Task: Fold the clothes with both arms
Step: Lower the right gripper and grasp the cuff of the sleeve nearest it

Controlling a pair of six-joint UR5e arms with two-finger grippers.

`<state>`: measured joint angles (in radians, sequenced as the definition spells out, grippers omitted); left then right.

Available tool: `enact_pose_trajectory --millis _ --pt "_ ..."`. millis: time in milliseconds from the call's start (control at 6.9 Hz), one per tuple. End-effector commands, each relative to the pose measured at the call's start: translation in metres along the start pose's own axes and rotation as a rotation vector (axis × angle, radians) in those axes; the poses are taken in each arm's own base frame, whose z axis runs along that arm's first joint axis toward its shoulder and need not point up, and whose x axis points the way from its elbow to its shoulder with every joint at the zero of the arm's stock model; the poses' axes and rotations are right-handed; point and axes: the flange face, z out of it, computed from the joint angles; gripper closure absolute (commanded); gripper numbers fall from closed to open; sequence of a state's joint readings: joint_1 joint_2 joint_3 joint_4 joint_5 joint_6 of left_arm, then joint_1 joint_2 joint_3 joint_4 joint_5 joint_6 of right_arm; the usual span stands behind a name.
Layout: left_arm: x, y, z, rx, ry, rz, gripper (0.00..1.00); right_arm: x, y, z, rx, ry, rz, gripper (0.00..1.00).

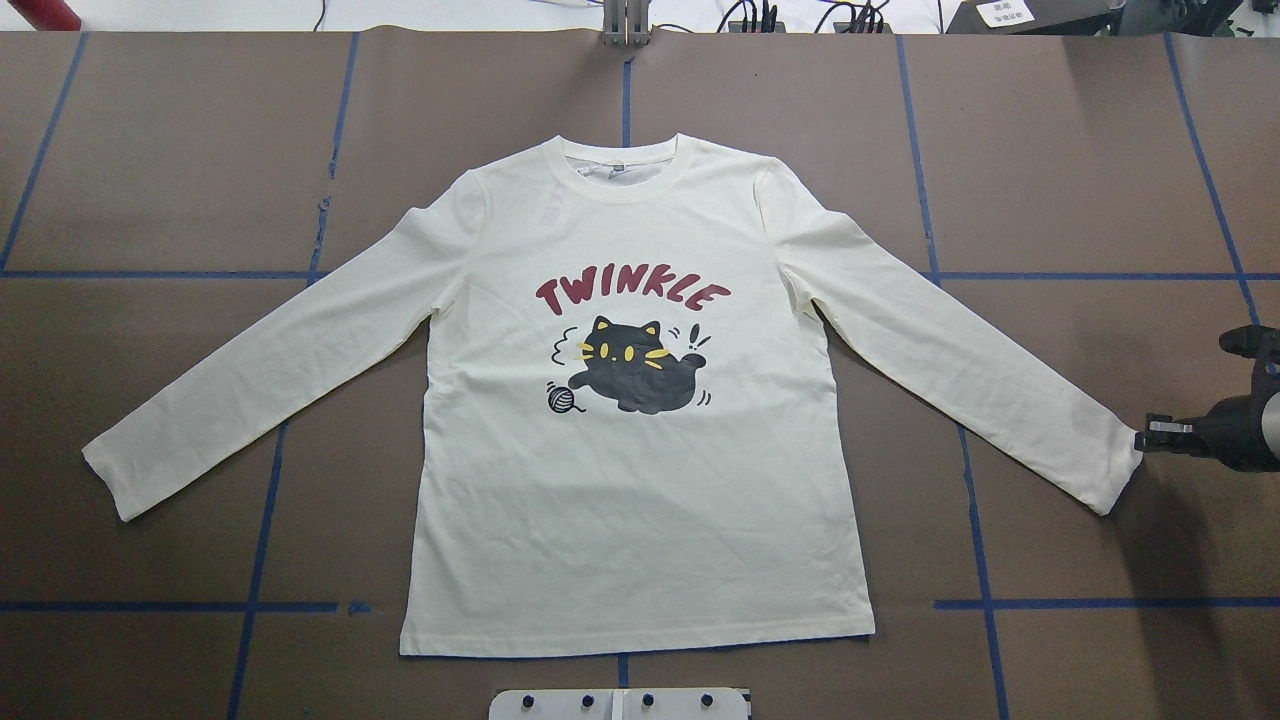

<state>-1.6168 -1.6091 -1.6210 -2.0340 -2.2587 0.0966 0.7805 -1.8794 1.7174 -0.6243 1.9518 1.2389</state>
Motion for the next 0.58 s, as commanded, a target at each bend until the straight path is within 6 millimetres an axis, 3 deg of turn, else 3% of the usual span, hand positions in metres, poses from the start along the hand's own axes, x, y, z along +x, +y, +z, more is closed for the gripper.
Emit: enact_pose_trajectory --millis 0,290,434 --pt "0.0 0.0 0.0 0.0 -0.001 0.0 0.0 -0.023 -0.003 -0.009 0.015 -0.044 -0.009 1.0" --pt "0.0 0.0 0.0 -0.001 -0.001 -0.001 0.0 -0.073 -0.016 -0.05 0.009 -0.067 0.007 1.0" --pt "-0.001 0.001 0.001 -0.003 0.001 -0.003 0.0 -0.125 -0.035 -0.07 0.004 -0.045 0.031 1.0"
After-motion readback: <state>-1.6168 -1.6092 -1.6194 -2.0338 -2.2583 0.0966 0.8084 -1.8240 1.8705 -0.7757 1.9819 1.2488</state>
